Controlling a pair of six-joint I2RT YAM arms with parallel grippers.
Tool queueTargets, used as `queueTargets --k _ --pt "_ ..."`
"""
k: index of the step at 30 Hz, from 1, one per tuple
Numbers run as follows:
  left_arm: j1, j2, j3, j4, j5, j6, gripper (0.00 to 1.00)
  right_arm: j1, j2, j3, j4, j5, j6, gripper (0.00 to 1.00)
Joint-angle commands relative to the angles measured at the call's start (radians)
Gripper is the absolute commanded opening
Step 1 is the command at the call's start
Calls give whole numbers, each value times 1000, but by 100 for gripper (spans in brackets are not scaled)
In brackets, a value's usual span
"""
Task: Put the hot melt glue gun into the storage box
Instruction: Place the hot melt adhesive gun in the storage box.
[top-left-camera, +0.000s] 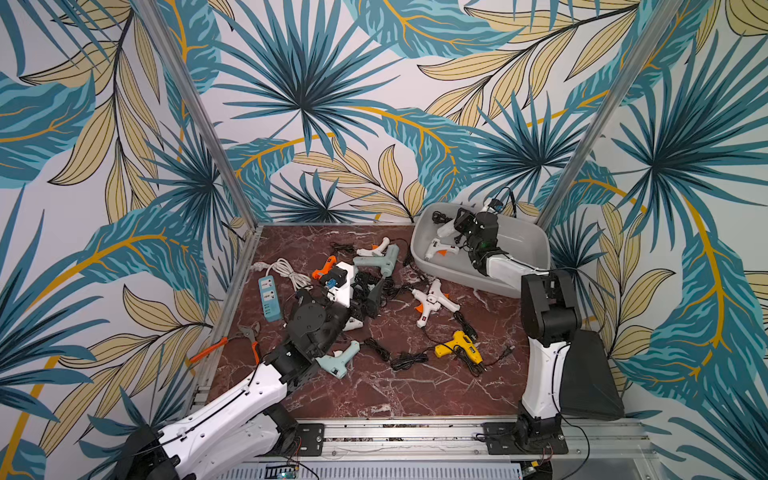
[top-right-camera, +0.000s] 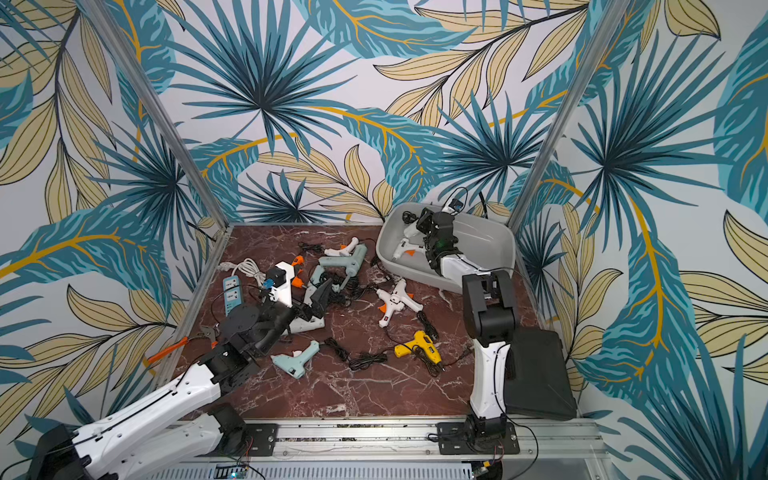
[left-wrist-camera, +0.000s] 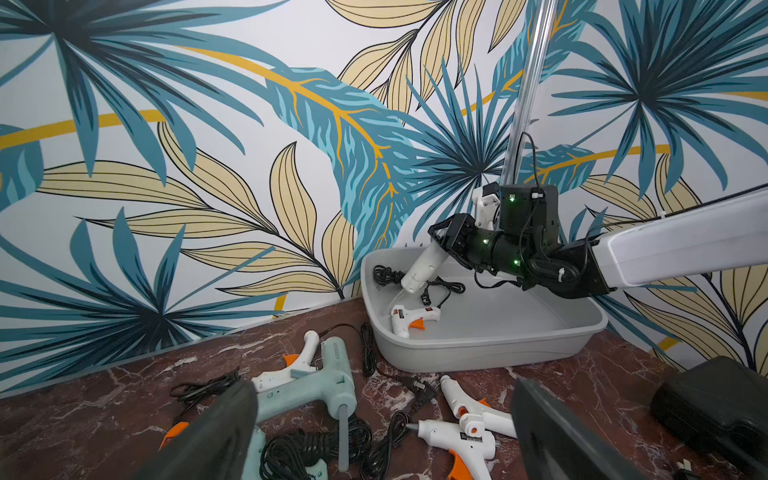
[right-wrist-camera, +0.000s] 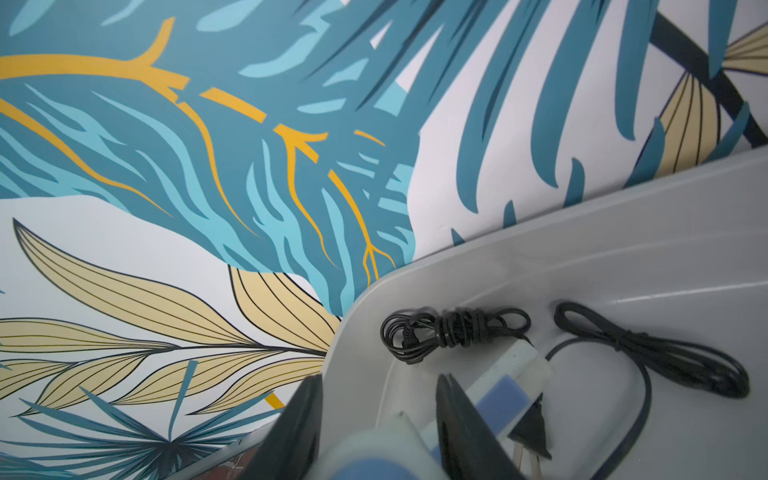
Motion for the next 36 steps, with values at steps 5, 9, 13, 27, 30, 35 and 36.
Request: queueTargets --k 5,9,13,27,30,35,36 --pt "10 -9 -16 32 2 3 100 6 49 -81 169 -18 162 0" --pt "12 -8 -19 40 0 5 100 6 63 -119 195 -19 210 15" --pt "12 -7 -21 51 3 3 100 7 50 -172 204 0 222 32" --pt "13 -13 -20 61 10 -1 100 6 -93 -269 36 32 150 69" --pt "15 -23 -19 54 11 -4 100 6 -131 -266 -39 38 138 75" --pt "18 -49 -14 11 -15 -25 100 6 -220 -249 -252 107 115 83" --pt "19 -55 -11 -6 -26 -29 100 7 -238 -242 -306 119 106 84"
